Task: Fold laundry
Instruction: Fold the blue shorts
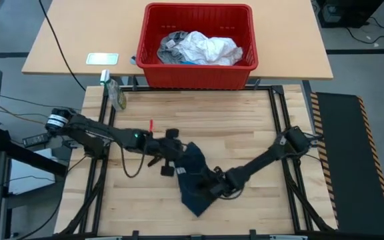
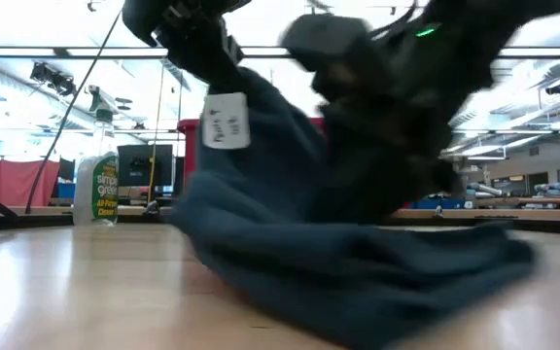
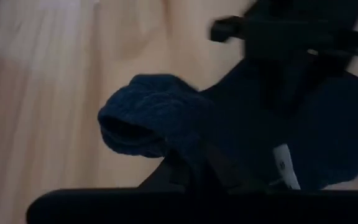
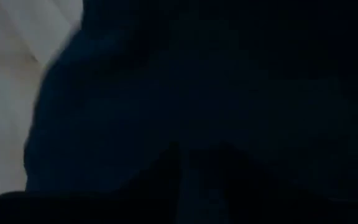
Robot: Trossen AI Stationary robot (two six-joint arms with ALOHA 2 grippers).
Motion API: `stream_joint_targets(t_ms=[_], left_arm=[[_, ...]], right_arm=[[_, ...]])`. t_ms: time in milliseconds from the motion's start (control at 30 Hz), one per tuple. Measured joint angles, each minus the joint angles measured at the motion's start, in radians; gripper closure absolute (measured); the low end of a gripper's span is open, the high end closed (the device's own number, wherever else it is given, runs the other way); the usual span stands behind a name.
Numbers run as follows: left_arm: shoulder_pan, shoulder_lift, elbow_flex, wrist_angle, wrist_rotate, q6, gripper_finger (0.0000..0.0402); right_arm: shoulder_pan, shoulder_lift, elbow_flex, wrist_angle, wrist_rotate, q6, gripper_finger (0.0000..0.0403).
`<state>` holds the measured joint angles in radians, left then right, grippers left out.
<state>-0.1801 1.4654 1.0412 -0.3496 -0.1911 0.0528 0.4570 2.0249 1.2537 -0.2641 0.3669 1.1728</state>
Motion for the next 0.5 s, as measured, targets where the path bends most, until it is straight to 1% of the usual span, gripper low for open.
stream_joint_targets(t_ms=[33, 100, 200, 233, 367, 433, 500], left_arm=[[0.014, -0.019, 0.0, -0.034, 0.0, 0.0, 0.0388], [0.038, -0.049, 0.0, -0.079, -0.001, 0.011, 0.0388], [0.07, -0.086, 0.0, -0.104, 0.004, 0.054, 0.0388], [0.081, -0.096, 0.0, -0.099, 0.01, 0.071, 0.0388], [0.12, -0.108, 0.0, -0.107, 0.036, 0.106, 0.0388], [0.13, -0.105, -0.001, -0.126, 0.038, 0.104, 0.0388], [0.134, -0.091, -0.001, -0.106, 0.039, 0.086, 0.0388]], right_arm=[[-0.013, 0.006, 0.0, 0.053, -0.018, -0.029, 0.0295], [-0.034, 0.016, 0.0, 0.133, -0.022, -0.08, 0.0303], [-0.075, 0.028, 0.0, 0.202, -0.028, -0.145, 0.0315], [-0.095, 0.033, 0.0, 0.225, -0.047, -0.168, 0.032], [-0.19, 0.043, 0.0, 0.237, -0.101, -0.288, 0.0331], [-0.226, 0.032, -0.001, 0.23, -0.118, -0.328, 0.0332], [-0.249, 0.003, 0.0, 0.228, -0.145, -0.361, 0.0332]])
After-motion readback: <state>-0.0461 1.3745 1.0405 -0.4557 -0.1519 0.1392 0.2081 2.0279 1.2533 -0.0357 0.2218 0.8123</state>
